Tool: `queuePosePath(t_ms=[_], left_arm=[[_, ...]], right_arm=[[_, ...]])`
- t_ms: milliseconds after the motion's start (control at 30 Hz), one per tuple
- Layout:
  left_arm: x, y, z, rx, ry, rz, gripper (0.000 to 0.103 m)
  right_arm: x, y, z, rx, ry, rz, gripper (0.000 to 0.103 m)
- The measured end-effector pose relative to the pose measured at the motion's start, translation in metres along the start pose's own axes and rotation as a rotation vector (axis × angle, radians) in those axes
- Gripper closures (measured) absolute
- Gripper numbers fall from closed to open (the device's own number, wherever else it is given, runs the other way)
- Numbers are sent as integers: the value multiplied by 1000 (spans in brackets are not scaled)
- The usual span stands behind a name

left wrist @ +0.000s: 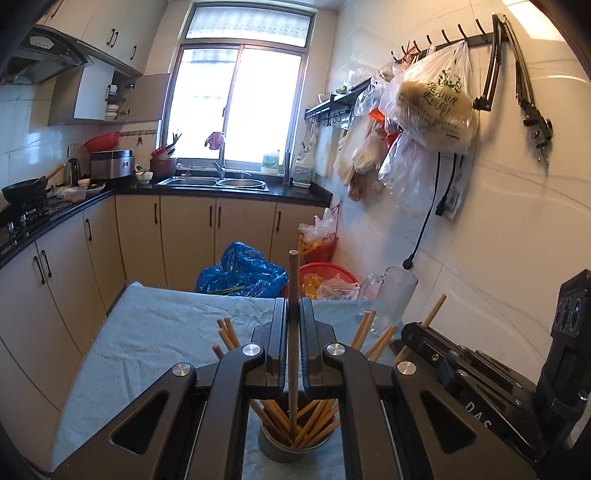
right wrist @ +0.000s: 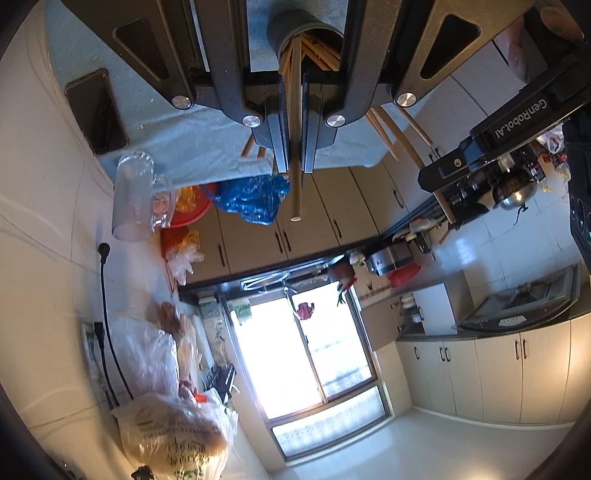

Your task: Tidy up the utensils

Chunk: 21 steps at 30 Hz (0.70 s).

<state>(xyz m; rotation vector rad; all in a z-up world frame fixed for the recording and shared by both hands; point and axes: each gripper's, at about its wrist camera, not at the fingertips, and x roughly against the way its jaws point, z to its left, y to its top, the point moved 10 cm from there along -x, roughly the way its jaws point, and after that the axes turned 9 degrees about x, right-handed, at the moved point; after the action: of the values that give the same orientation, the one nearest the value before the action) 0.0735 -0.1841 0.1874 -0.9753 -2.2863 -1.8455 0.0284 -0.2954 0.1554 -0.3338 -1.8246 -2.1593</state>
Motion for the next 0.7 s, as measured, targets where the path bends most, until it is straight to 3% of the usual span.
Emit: queuePosePath(t_ms=[333, 700], left_arm=[[2, -33, 11, -22, 67, 25, 97], [-10, -56, 32, 24, 107, 90, 97]], right_arm=[[-22, -30, -8, -22, 2, 76, 96], [-32, -44, -13, -28, -6, 111, 95]])
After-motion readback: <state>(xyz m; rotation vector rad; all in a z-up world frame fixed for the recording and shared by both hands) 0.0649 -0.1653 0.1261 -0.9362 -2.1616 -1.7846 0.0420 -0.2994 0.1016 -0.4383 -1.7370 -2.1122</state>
